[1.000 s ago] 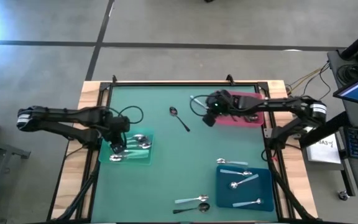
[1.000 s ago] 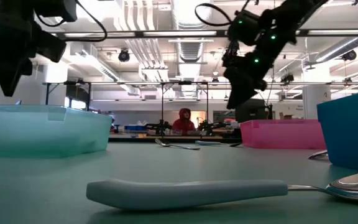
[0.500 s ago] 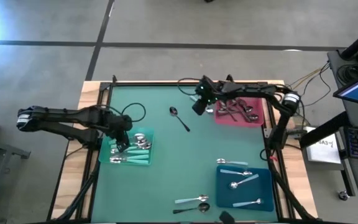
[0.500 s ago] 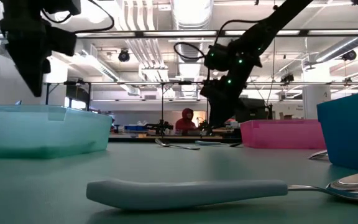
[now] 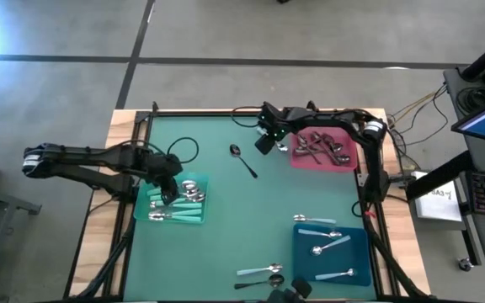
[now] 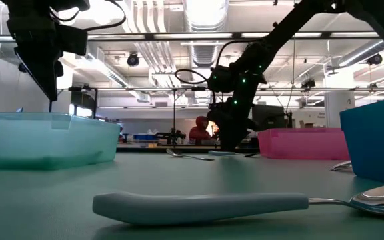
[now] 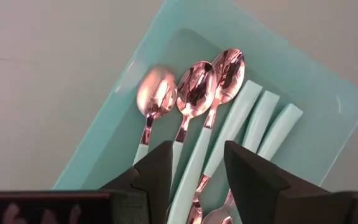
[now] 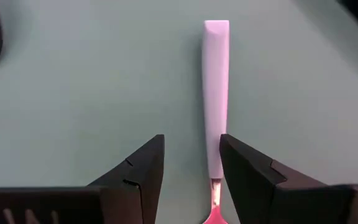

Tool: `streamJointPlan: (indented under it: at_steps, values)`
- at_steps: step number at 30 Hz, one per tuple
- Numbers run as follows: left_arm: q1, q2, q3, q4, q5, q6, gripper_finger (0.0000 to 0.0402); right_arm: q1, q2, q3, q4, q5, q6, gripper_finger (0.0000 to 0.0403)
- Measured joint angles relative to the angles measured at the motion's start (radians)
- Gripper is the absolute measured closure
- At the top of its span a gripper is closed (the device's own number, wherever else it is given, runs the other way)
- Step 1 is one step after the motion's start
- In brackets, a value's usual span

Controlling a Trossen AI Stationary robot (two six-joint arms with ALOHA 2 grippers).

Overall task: Sort silverware by color (type)
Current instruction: Put the blue spoon into the blue bin

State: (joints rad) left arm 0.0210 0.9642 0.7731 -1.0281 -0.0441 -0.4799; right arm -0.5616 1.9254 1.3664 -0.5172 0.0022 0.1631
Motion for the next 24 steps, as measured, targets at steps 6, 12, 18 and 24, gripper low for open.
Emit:
streamJointPlan:
  at_steps: [6,12,18,24]
  values:
    - [-0.001,0.0,0.0,0.001,0.0,0.011,0.0272,-0.028,0.036,0.017,-0.003,0.017,0.004,0.0265]
    - [0.0,0.0,0.0,0.002,0.0,0.052,0.0272,-0.03,0.04,0.016,-0.022,0.022,-0.017,0.0271]
    - [0.0,0.0,0.0,0.006,0.0,0.053,0.0272,-0.03,0.04,0.016,-0.052,0.015,-0.047,0.0291]
    - [0.0,0.0,0.0,0.006,0.0,0.053,0.0272,-0.03,0.04,0.015,-0.091,0.0,-0.097,0.0371]
